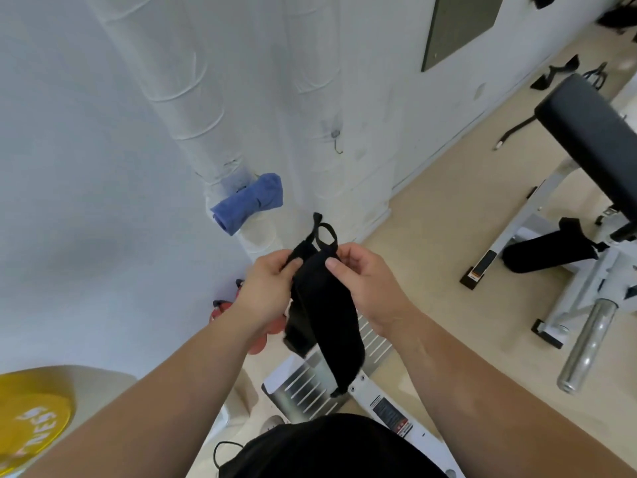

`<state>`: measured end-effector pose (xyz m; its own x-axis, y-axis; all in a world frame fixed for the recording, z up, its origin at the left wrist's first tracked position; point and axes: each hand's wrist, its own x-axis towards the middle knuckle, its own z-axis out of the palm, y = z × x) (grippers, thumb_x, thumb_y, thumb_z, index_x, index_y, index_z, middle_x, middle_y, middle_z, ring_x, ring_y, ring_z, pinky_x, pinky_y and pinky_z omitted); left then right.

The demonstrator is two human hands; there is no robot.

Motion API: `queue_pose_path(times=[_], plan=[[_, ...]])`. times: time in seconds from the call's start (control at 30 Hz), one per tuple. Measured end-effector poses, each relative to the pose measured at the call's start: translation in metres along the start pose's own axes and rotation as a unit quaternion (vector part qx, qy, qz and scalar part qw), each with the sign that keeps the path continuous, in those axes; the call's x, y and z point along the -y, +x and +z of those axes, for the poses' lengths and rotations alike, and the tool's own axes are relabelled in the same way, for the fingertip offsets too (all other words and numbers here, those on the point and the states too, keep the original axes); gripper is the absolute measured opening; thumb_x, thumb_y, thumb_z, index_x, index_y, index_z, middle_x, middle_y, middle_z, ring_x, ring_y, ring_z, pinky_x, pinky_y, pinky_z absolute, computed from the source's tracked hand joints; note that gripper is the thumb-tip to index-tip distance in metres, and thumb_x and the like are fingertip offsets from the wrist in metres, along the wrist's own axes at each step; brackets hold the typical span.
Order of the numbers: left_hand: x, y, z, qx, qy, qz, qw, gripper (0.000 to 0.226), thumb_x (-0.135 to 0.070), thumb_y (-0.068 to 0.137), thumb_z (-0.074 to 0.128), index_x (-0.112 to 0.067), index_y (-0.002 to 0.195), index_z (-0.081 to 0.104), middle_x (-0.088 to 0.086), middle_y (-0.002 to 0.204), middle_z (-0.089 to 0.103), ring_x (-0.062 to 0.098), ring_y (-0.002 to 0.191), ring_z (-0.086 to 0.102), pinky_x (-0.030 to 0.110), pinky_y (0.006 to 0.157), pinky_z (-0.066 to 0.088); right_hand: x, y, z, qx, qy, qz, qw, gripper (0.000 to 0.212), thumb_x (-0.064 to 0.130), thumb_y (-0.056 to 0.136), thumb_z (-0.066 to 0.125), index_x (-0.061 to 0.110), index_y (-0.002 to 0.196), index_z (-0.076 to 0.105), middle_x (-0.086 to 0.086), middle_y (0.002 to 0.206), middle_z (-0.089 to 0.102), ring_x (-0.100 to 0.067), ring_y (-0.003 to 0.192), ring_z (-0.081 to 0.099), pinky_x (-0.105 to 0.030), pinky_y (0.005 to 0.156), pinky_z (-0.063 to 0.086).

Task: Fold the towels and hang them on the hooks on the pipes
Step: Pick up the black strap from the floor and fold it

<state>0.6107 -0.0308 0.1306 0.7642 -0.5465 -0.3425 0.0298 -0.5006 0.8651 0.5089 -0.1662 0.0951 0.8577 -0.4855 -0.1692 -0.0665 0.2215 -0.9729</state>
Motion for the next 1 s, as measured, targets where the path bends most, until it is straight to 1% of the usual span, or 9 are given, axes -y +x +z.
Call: queue_pose_path(times=[0.1, 0.27, 0.33, 0.43, 0.5, 0.57, 0.67, 0.83, 1.0], plan=[[-0.021, -0.021, 0.011, 0.063, -0.071, -0.037, 0.995, 0.025, 0.001, 0.102, 0.044, -0.012, 0.096, 0.064, -0.013, 0.047, 0.054, 0.002, 0.034, 0.048, 0.010, 0.034, 0.033, 0.000, 0.008, 0.003, -0.024, -0.014, -0.035, 0.999, 0.012, 0.013, 0.093, 0.069, 0.002, 0.092, 0.064, -0.005, 0.077, 0.059, -0.015, 0.074, 0.054, -0.033, 0.073, 0.048], [-0.040, -0.032, 0.020, 0.062, -0.106, -0.035, 0.992, 0.031, 0.002, 0.104, 0.038, -0.010, 0.085, 0.061, -0.013, 0.041, 0.051, 0.001, 0.029, 0.043, 0.008, 0.031, 0.029, -0.002, 0.012, 0.005, -0.054, -0.060, -0.087, 0.993, 0.007, 0.008, 0.093, 0.068, 0.004, 0.089, 0.064, 0.004, 0.072, 0.056, -0.003, 0.065, 0.051, -0.016, 0.064, 0.045], [-0.041, -0.032, 0.018, 0.060, -0.117, -0.040, 0.990, 0.036, 0.002, 0.103, 0.035, -0.012, 0.082, 0.060, -0.014, 0.041, 0.050, 0.001, 0.029, 0.043, 0.007, 0.031, 0.029, -0.001, 0.014, 0.008, -0.052, -0.082, -0.102, 0.990, 0.006, 0.011, 0.094, 0.066, 0.010, 0.089, 0.063, 0.002, 0.075, 0.059, -0.004, 0.069, 0.056, -0.019, 0.067, 0.049], [-0.038, -0.030, 0.008, 0.046, -0.137, -0.044, 0.988, 0.037, 0.002, 0.103, 0.031, -0.012, 0.084, 0.061, -0.013, 0.041, 0.049, 0.002, 0.029, 0.042, 0.008, 0.032, 0.029, 0.002, 0.018, 0.016, -0.028, -0.093, -0.101, 0.990, 0.011, 0.017, 0.096, 0.064, 0.023, 0.087, 0.060, -0.004, 0.082, 0.067, -0.018, 0.078, 0.064, -0.038, 0.076, 0.055], [-0.033, -0.029, -0.003, 0.038, -0.146, -0.040, 0.988, 0.038, 0.000, 0.103, 0.031, -0.011, 0.085, 0.062, -0.011, 0.043, 0.049, 0.002, 0.030, 0.042, 0.008, 0.031, 0.029, 0.004, 0.022, 0.026, -0.023, -0.095, -0.097, 0.991, 0.010, 0.019, 0.096, 0.064, 0.022, 0.088, 0.059, -0.010, 0.084, 0.069, -0.029, 0.082, 0.067, -0.046, 0.078, 0.055], [-0.027, -0.028, -0.015, 0.036, -0.160, -0.036, 0.986, 0.042, -0.009, 0.106, 0.032, -0.014, 0.079, 0.063, -0.011, 0.044, 0.050, 0.003, 0.031, 0.043, 0.010, 0.031, 0.030, 0.005, 0.027, 0.039, -0.031, -0.108, -0.098, 0.989, 0.008, 0.018, 0.095, 0.065, 0.019, 0.089, 0.060, -0.007, 0.082, 0.069, -0.029, 0.080, 0.066, -0.045, 0.077, 0.055], [-0.020, -0.026, -0.037, 0.040, -0.180, -0.019, 0.983, 0.040, -0.028, 0.110, 0.037, -0.015, 0.085, 0.065, -0.013, 0.045, 0.056, 0.002, 0.034, 0.050, 0.008, 0.035, 0.035, 0.007, 0.034, 0.061, -0.038, -0.122, -0.103, 0.986, 0.008, 0.015, 0.093, 0.068, 0.016, 0.088, 0.062, 0.009, 0.071, 0.061, -0.010, 0.068, 0.057, -0.029, 0.070, 0.051], [0.011, -0.005, -0.090, 0.026, -0.062, 0.037, 0.997, 0.021, -0.017, 0.102, 0.056, -0.021, 0.084, 0.067, -0.015, 0.057, 0.063, 0.004, 0.053, 0.059, 0.022, 0.055, 0.045, 0.016, 0.043, 0.105, -0.028, -0.128, -0.073, 0.989, 0.009, 0.014, 0.089, 0.073, 0.020, 0.084, 0.067, 0.003, 0.074, 0.064, -0.012, 0.070, 0.058, -0.034, 0.074, 0.052], [0.022, 0.006, -0.140, 0.063, -0.080, 0.036, 0.994, 0.023, -0.009, 0.102, 0.054, -0.020, 0.087, 0.068, -0.015, 0.061, 0.067, -0.002, 0.059, 0.064, 0.011, 0.055, 0.046, 0.037, 0.051, 0.145, -0.006, 0.016, 0.005, 1.000, 0.026, 0.011, 0.094, 0.067, 0.016, 0.120, 0.065, -0.006, 0.093, 0.073, -0.016, 0.087, 0.070, -0.031, 0.081, 0.056]])
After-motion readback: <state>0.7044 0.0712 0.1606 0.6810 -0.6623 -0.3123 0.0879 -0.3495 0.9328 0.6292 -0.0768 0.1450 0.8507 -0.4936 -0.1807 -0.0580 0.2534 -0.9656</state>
